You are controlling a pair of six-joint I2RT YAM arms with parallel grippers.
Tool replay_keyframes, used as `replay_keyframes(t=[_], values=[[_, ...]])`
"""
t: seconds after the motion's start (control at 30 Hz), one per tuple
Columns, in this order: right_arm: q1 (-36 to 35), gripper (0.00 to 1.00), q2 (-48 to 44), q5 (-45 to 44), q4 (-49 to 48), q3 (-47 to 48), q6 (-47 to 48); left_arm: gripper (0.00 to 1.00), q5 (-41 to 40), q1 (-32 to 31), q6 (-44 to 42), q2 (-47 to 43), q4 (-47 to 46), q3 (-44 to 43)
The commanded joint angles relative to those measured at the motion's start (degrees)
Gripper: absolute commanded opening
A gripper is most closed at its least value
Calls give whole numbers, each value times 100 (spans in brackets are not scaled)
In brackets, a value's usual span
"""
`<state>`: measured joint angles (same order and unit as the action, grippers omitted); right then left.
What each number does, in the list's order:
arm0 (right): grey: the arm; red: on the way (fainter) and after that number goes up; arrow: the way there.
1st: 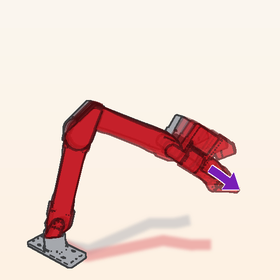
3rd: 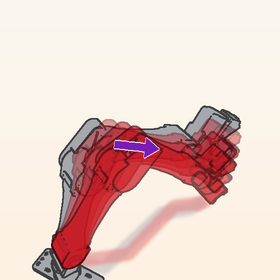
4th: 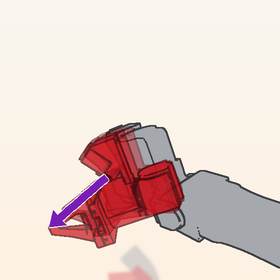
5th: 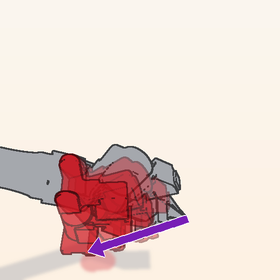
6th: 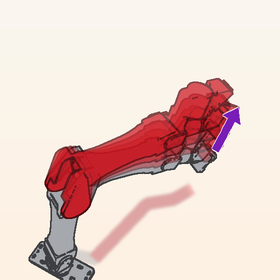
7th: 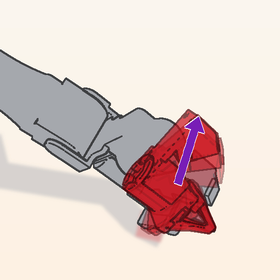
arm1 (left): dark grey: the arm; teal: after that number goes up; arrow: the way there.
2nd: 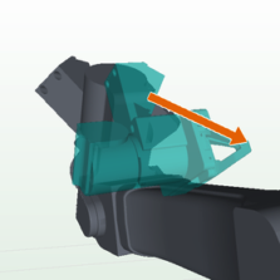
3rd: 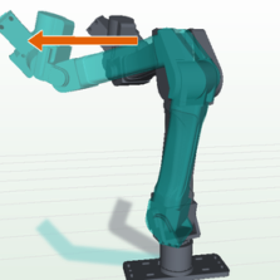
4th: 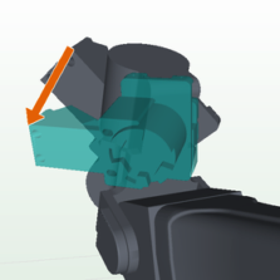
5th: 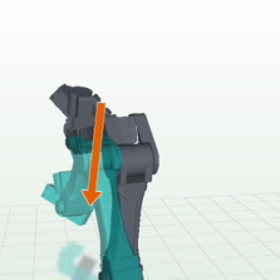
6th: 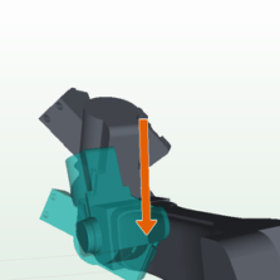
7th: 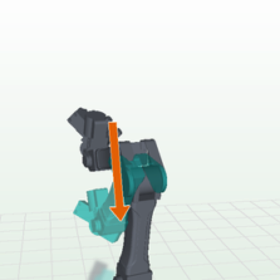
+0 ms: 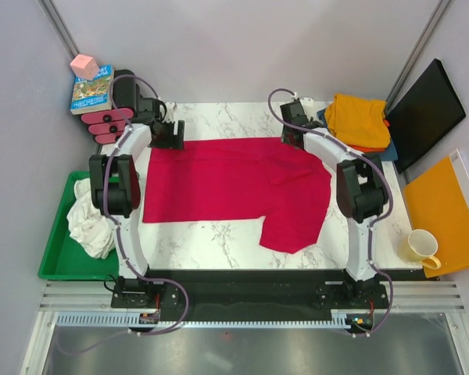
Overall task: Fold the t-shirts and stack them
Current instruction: Fold the flattened tshirt in 1/3 of the way
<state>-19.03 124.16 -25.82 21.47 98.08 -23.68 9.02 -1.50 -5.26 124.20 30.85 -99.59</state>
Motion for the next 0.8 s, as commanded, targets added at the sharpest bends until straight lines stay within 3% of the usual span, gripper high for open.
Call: replay_keyframes(t=[0.0,0.1,0.4,0.77], values=[[-242,53,-1365,-195,41,-717,-84,85,575,9,218,-1046,-273,475],[-303,47,-1973,-362,199,-1516,-338,83,645,9,148,-1240,-273,897],[-365,47,-2880,-379,331,-3075,-629,79,909,9,236,-1276,-334,1600],[-365,42,-2063,-564,287,-2637,-392,77,848,-8,104,-1346,-378,1996]])
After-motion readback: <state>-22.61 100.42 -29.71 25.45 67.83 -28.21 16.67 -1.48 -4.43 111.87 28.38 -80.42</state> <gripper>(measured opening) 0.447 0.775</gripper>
